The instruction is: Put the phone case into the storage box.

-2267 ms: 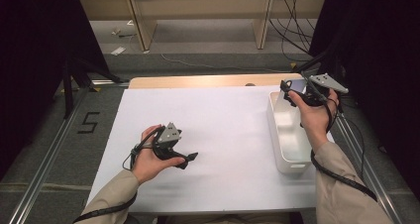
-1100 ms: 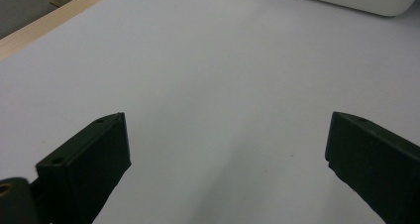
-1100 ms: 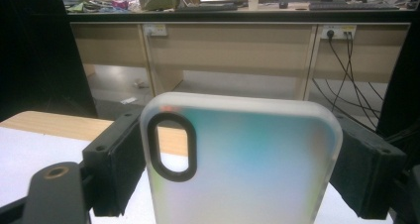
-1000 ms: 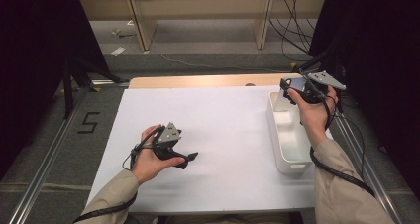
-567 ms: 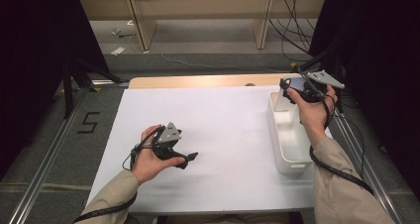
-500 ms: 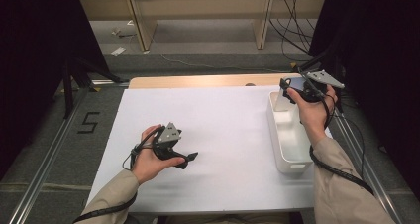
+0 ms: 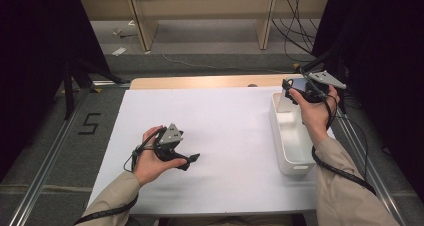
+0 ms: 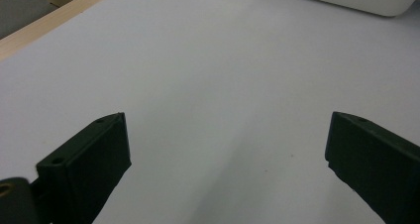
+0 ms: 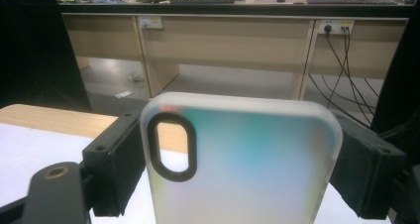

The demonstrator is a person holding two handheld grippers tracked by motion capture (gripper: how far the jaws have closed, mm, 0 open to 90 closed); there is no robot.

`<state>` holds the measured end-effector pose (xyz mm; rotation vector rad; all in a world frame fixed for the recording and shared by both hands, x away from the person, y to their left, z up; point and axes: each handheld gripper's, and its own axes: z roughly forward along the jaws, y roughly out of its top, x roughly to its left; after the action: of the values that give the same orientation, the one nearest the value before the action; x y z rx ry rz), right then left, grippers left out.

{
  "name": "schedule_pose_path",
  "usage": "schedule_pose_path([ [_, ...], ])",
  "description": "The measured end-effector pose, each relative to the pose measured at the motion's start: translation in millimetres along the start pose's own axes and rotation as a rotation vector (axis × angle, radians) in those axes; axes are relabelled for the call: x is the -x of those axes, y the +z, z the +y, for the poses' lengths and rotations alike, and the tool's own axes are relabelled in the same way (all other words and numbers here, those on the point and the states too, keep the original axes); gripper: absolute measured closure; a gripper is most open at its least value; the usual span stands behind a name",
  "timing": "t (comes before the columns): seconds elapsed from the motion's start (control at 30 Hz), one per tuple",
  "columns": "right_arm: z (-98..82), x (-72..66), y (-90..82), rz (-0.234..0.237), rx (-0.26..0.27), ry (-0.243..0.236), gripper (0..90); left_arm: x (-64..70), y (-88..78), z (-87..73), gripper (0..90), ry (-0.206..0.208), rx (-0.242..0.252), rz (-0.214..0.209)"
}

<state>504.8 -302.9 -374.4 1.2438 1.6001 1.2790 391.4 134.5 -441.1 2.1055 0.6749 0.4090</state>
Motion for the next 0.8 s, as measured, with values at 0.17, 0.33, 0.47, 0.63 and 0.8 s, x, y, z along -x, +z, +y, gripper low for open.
schedule_pose_path([
  [0.17, -0.4, 0.6, 1.1, -0.003, -0.003, -0.002, 18.2, -0.1, 0.1, 0.0, 2.9, 0.001, 0.003, 0.001],
  [0.33, -0.5, 0.3, 2.3, -0.002, -0.005, -0.006, 18.2, 0.0, 0.1, 0.0, 2.9, 0.001, 0.002, 0.001],
  [0.47, -0.7, 0.3, 3.6, -0.003, -0.006, -0.008, 18.2, 0.0, 0.1, -0.1, 2.9, -0.001, 0.003, 0.001],
  [0.63, -1.1, 0.4, 4.8, -0.005, -0.007, -0.008, 18.2, -0.1, 0.1, 0.0, 2.9, 0.0, 0.003, 0.0],
  [0.8, -1.6, 0.5, 6.3, -0.005, -0.007, -0.012, 18.2, 0.0, 0.1, -0.1, 3.0, -0.001, 0.002, 0.0],
])
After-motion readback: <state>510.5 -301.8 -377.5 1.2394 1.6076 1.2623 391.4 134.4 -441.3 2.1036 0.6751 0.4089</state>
